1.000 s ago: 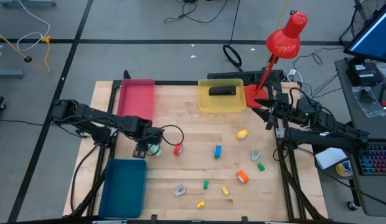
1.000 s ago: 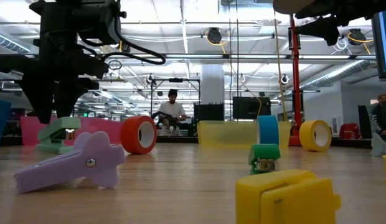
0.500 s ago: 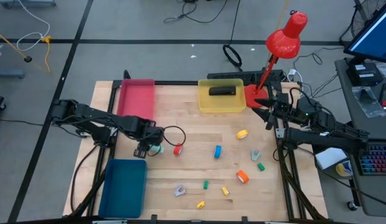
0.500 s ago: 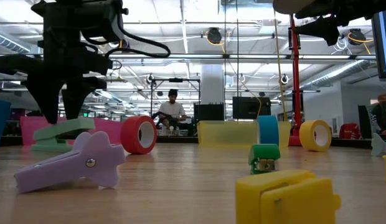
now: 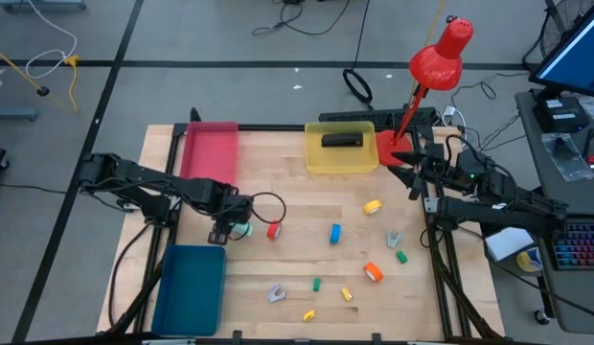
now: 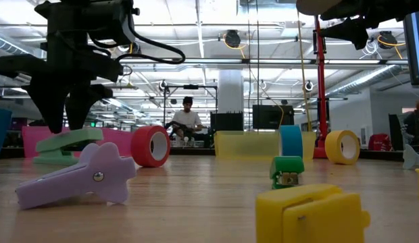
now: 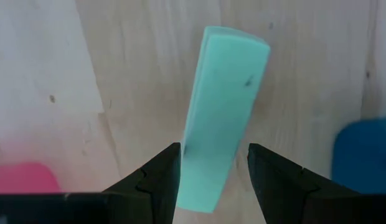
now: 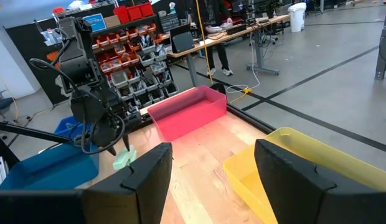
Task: Pick and place Stapler, Stapler remover, tape
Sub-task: Put the big light blue stapler into the yellow bin
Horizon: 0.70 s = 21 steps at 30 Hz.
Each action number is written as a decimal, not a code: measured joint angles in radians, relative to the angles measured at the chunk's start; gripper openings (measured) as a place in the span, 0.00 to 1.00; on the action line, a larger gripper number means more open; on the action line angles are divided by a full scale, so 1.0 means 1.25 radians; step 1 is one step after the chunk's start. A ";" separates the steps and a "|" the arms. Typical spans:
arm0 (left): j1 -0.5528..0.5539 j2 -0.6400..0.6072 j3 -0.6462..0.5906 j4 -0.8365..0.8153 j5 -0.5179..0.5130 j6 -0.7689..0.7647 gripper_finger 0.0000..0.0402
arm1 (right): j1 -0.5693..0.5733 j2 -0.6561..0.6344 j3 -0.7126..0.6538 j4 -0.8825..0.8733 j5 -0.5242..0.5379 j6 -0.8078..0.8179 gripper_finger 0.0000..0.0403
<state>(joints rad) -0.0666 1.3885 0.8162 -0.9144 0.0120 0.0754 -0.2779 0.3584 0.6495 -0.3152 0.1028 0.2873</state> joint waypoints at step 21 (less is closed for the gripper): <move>-0.001 0.166 0.001 0.000 0.026 -0.081 0.46 | 0.000 0.000 -0.001 0.000 0.000 0.000 0.56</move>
<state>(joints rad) -0.0677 1.5959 0.8173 -0.9149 0.0441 -0.0261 -0.2779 0.3584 0.6487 -0.3153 0.1028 0.2875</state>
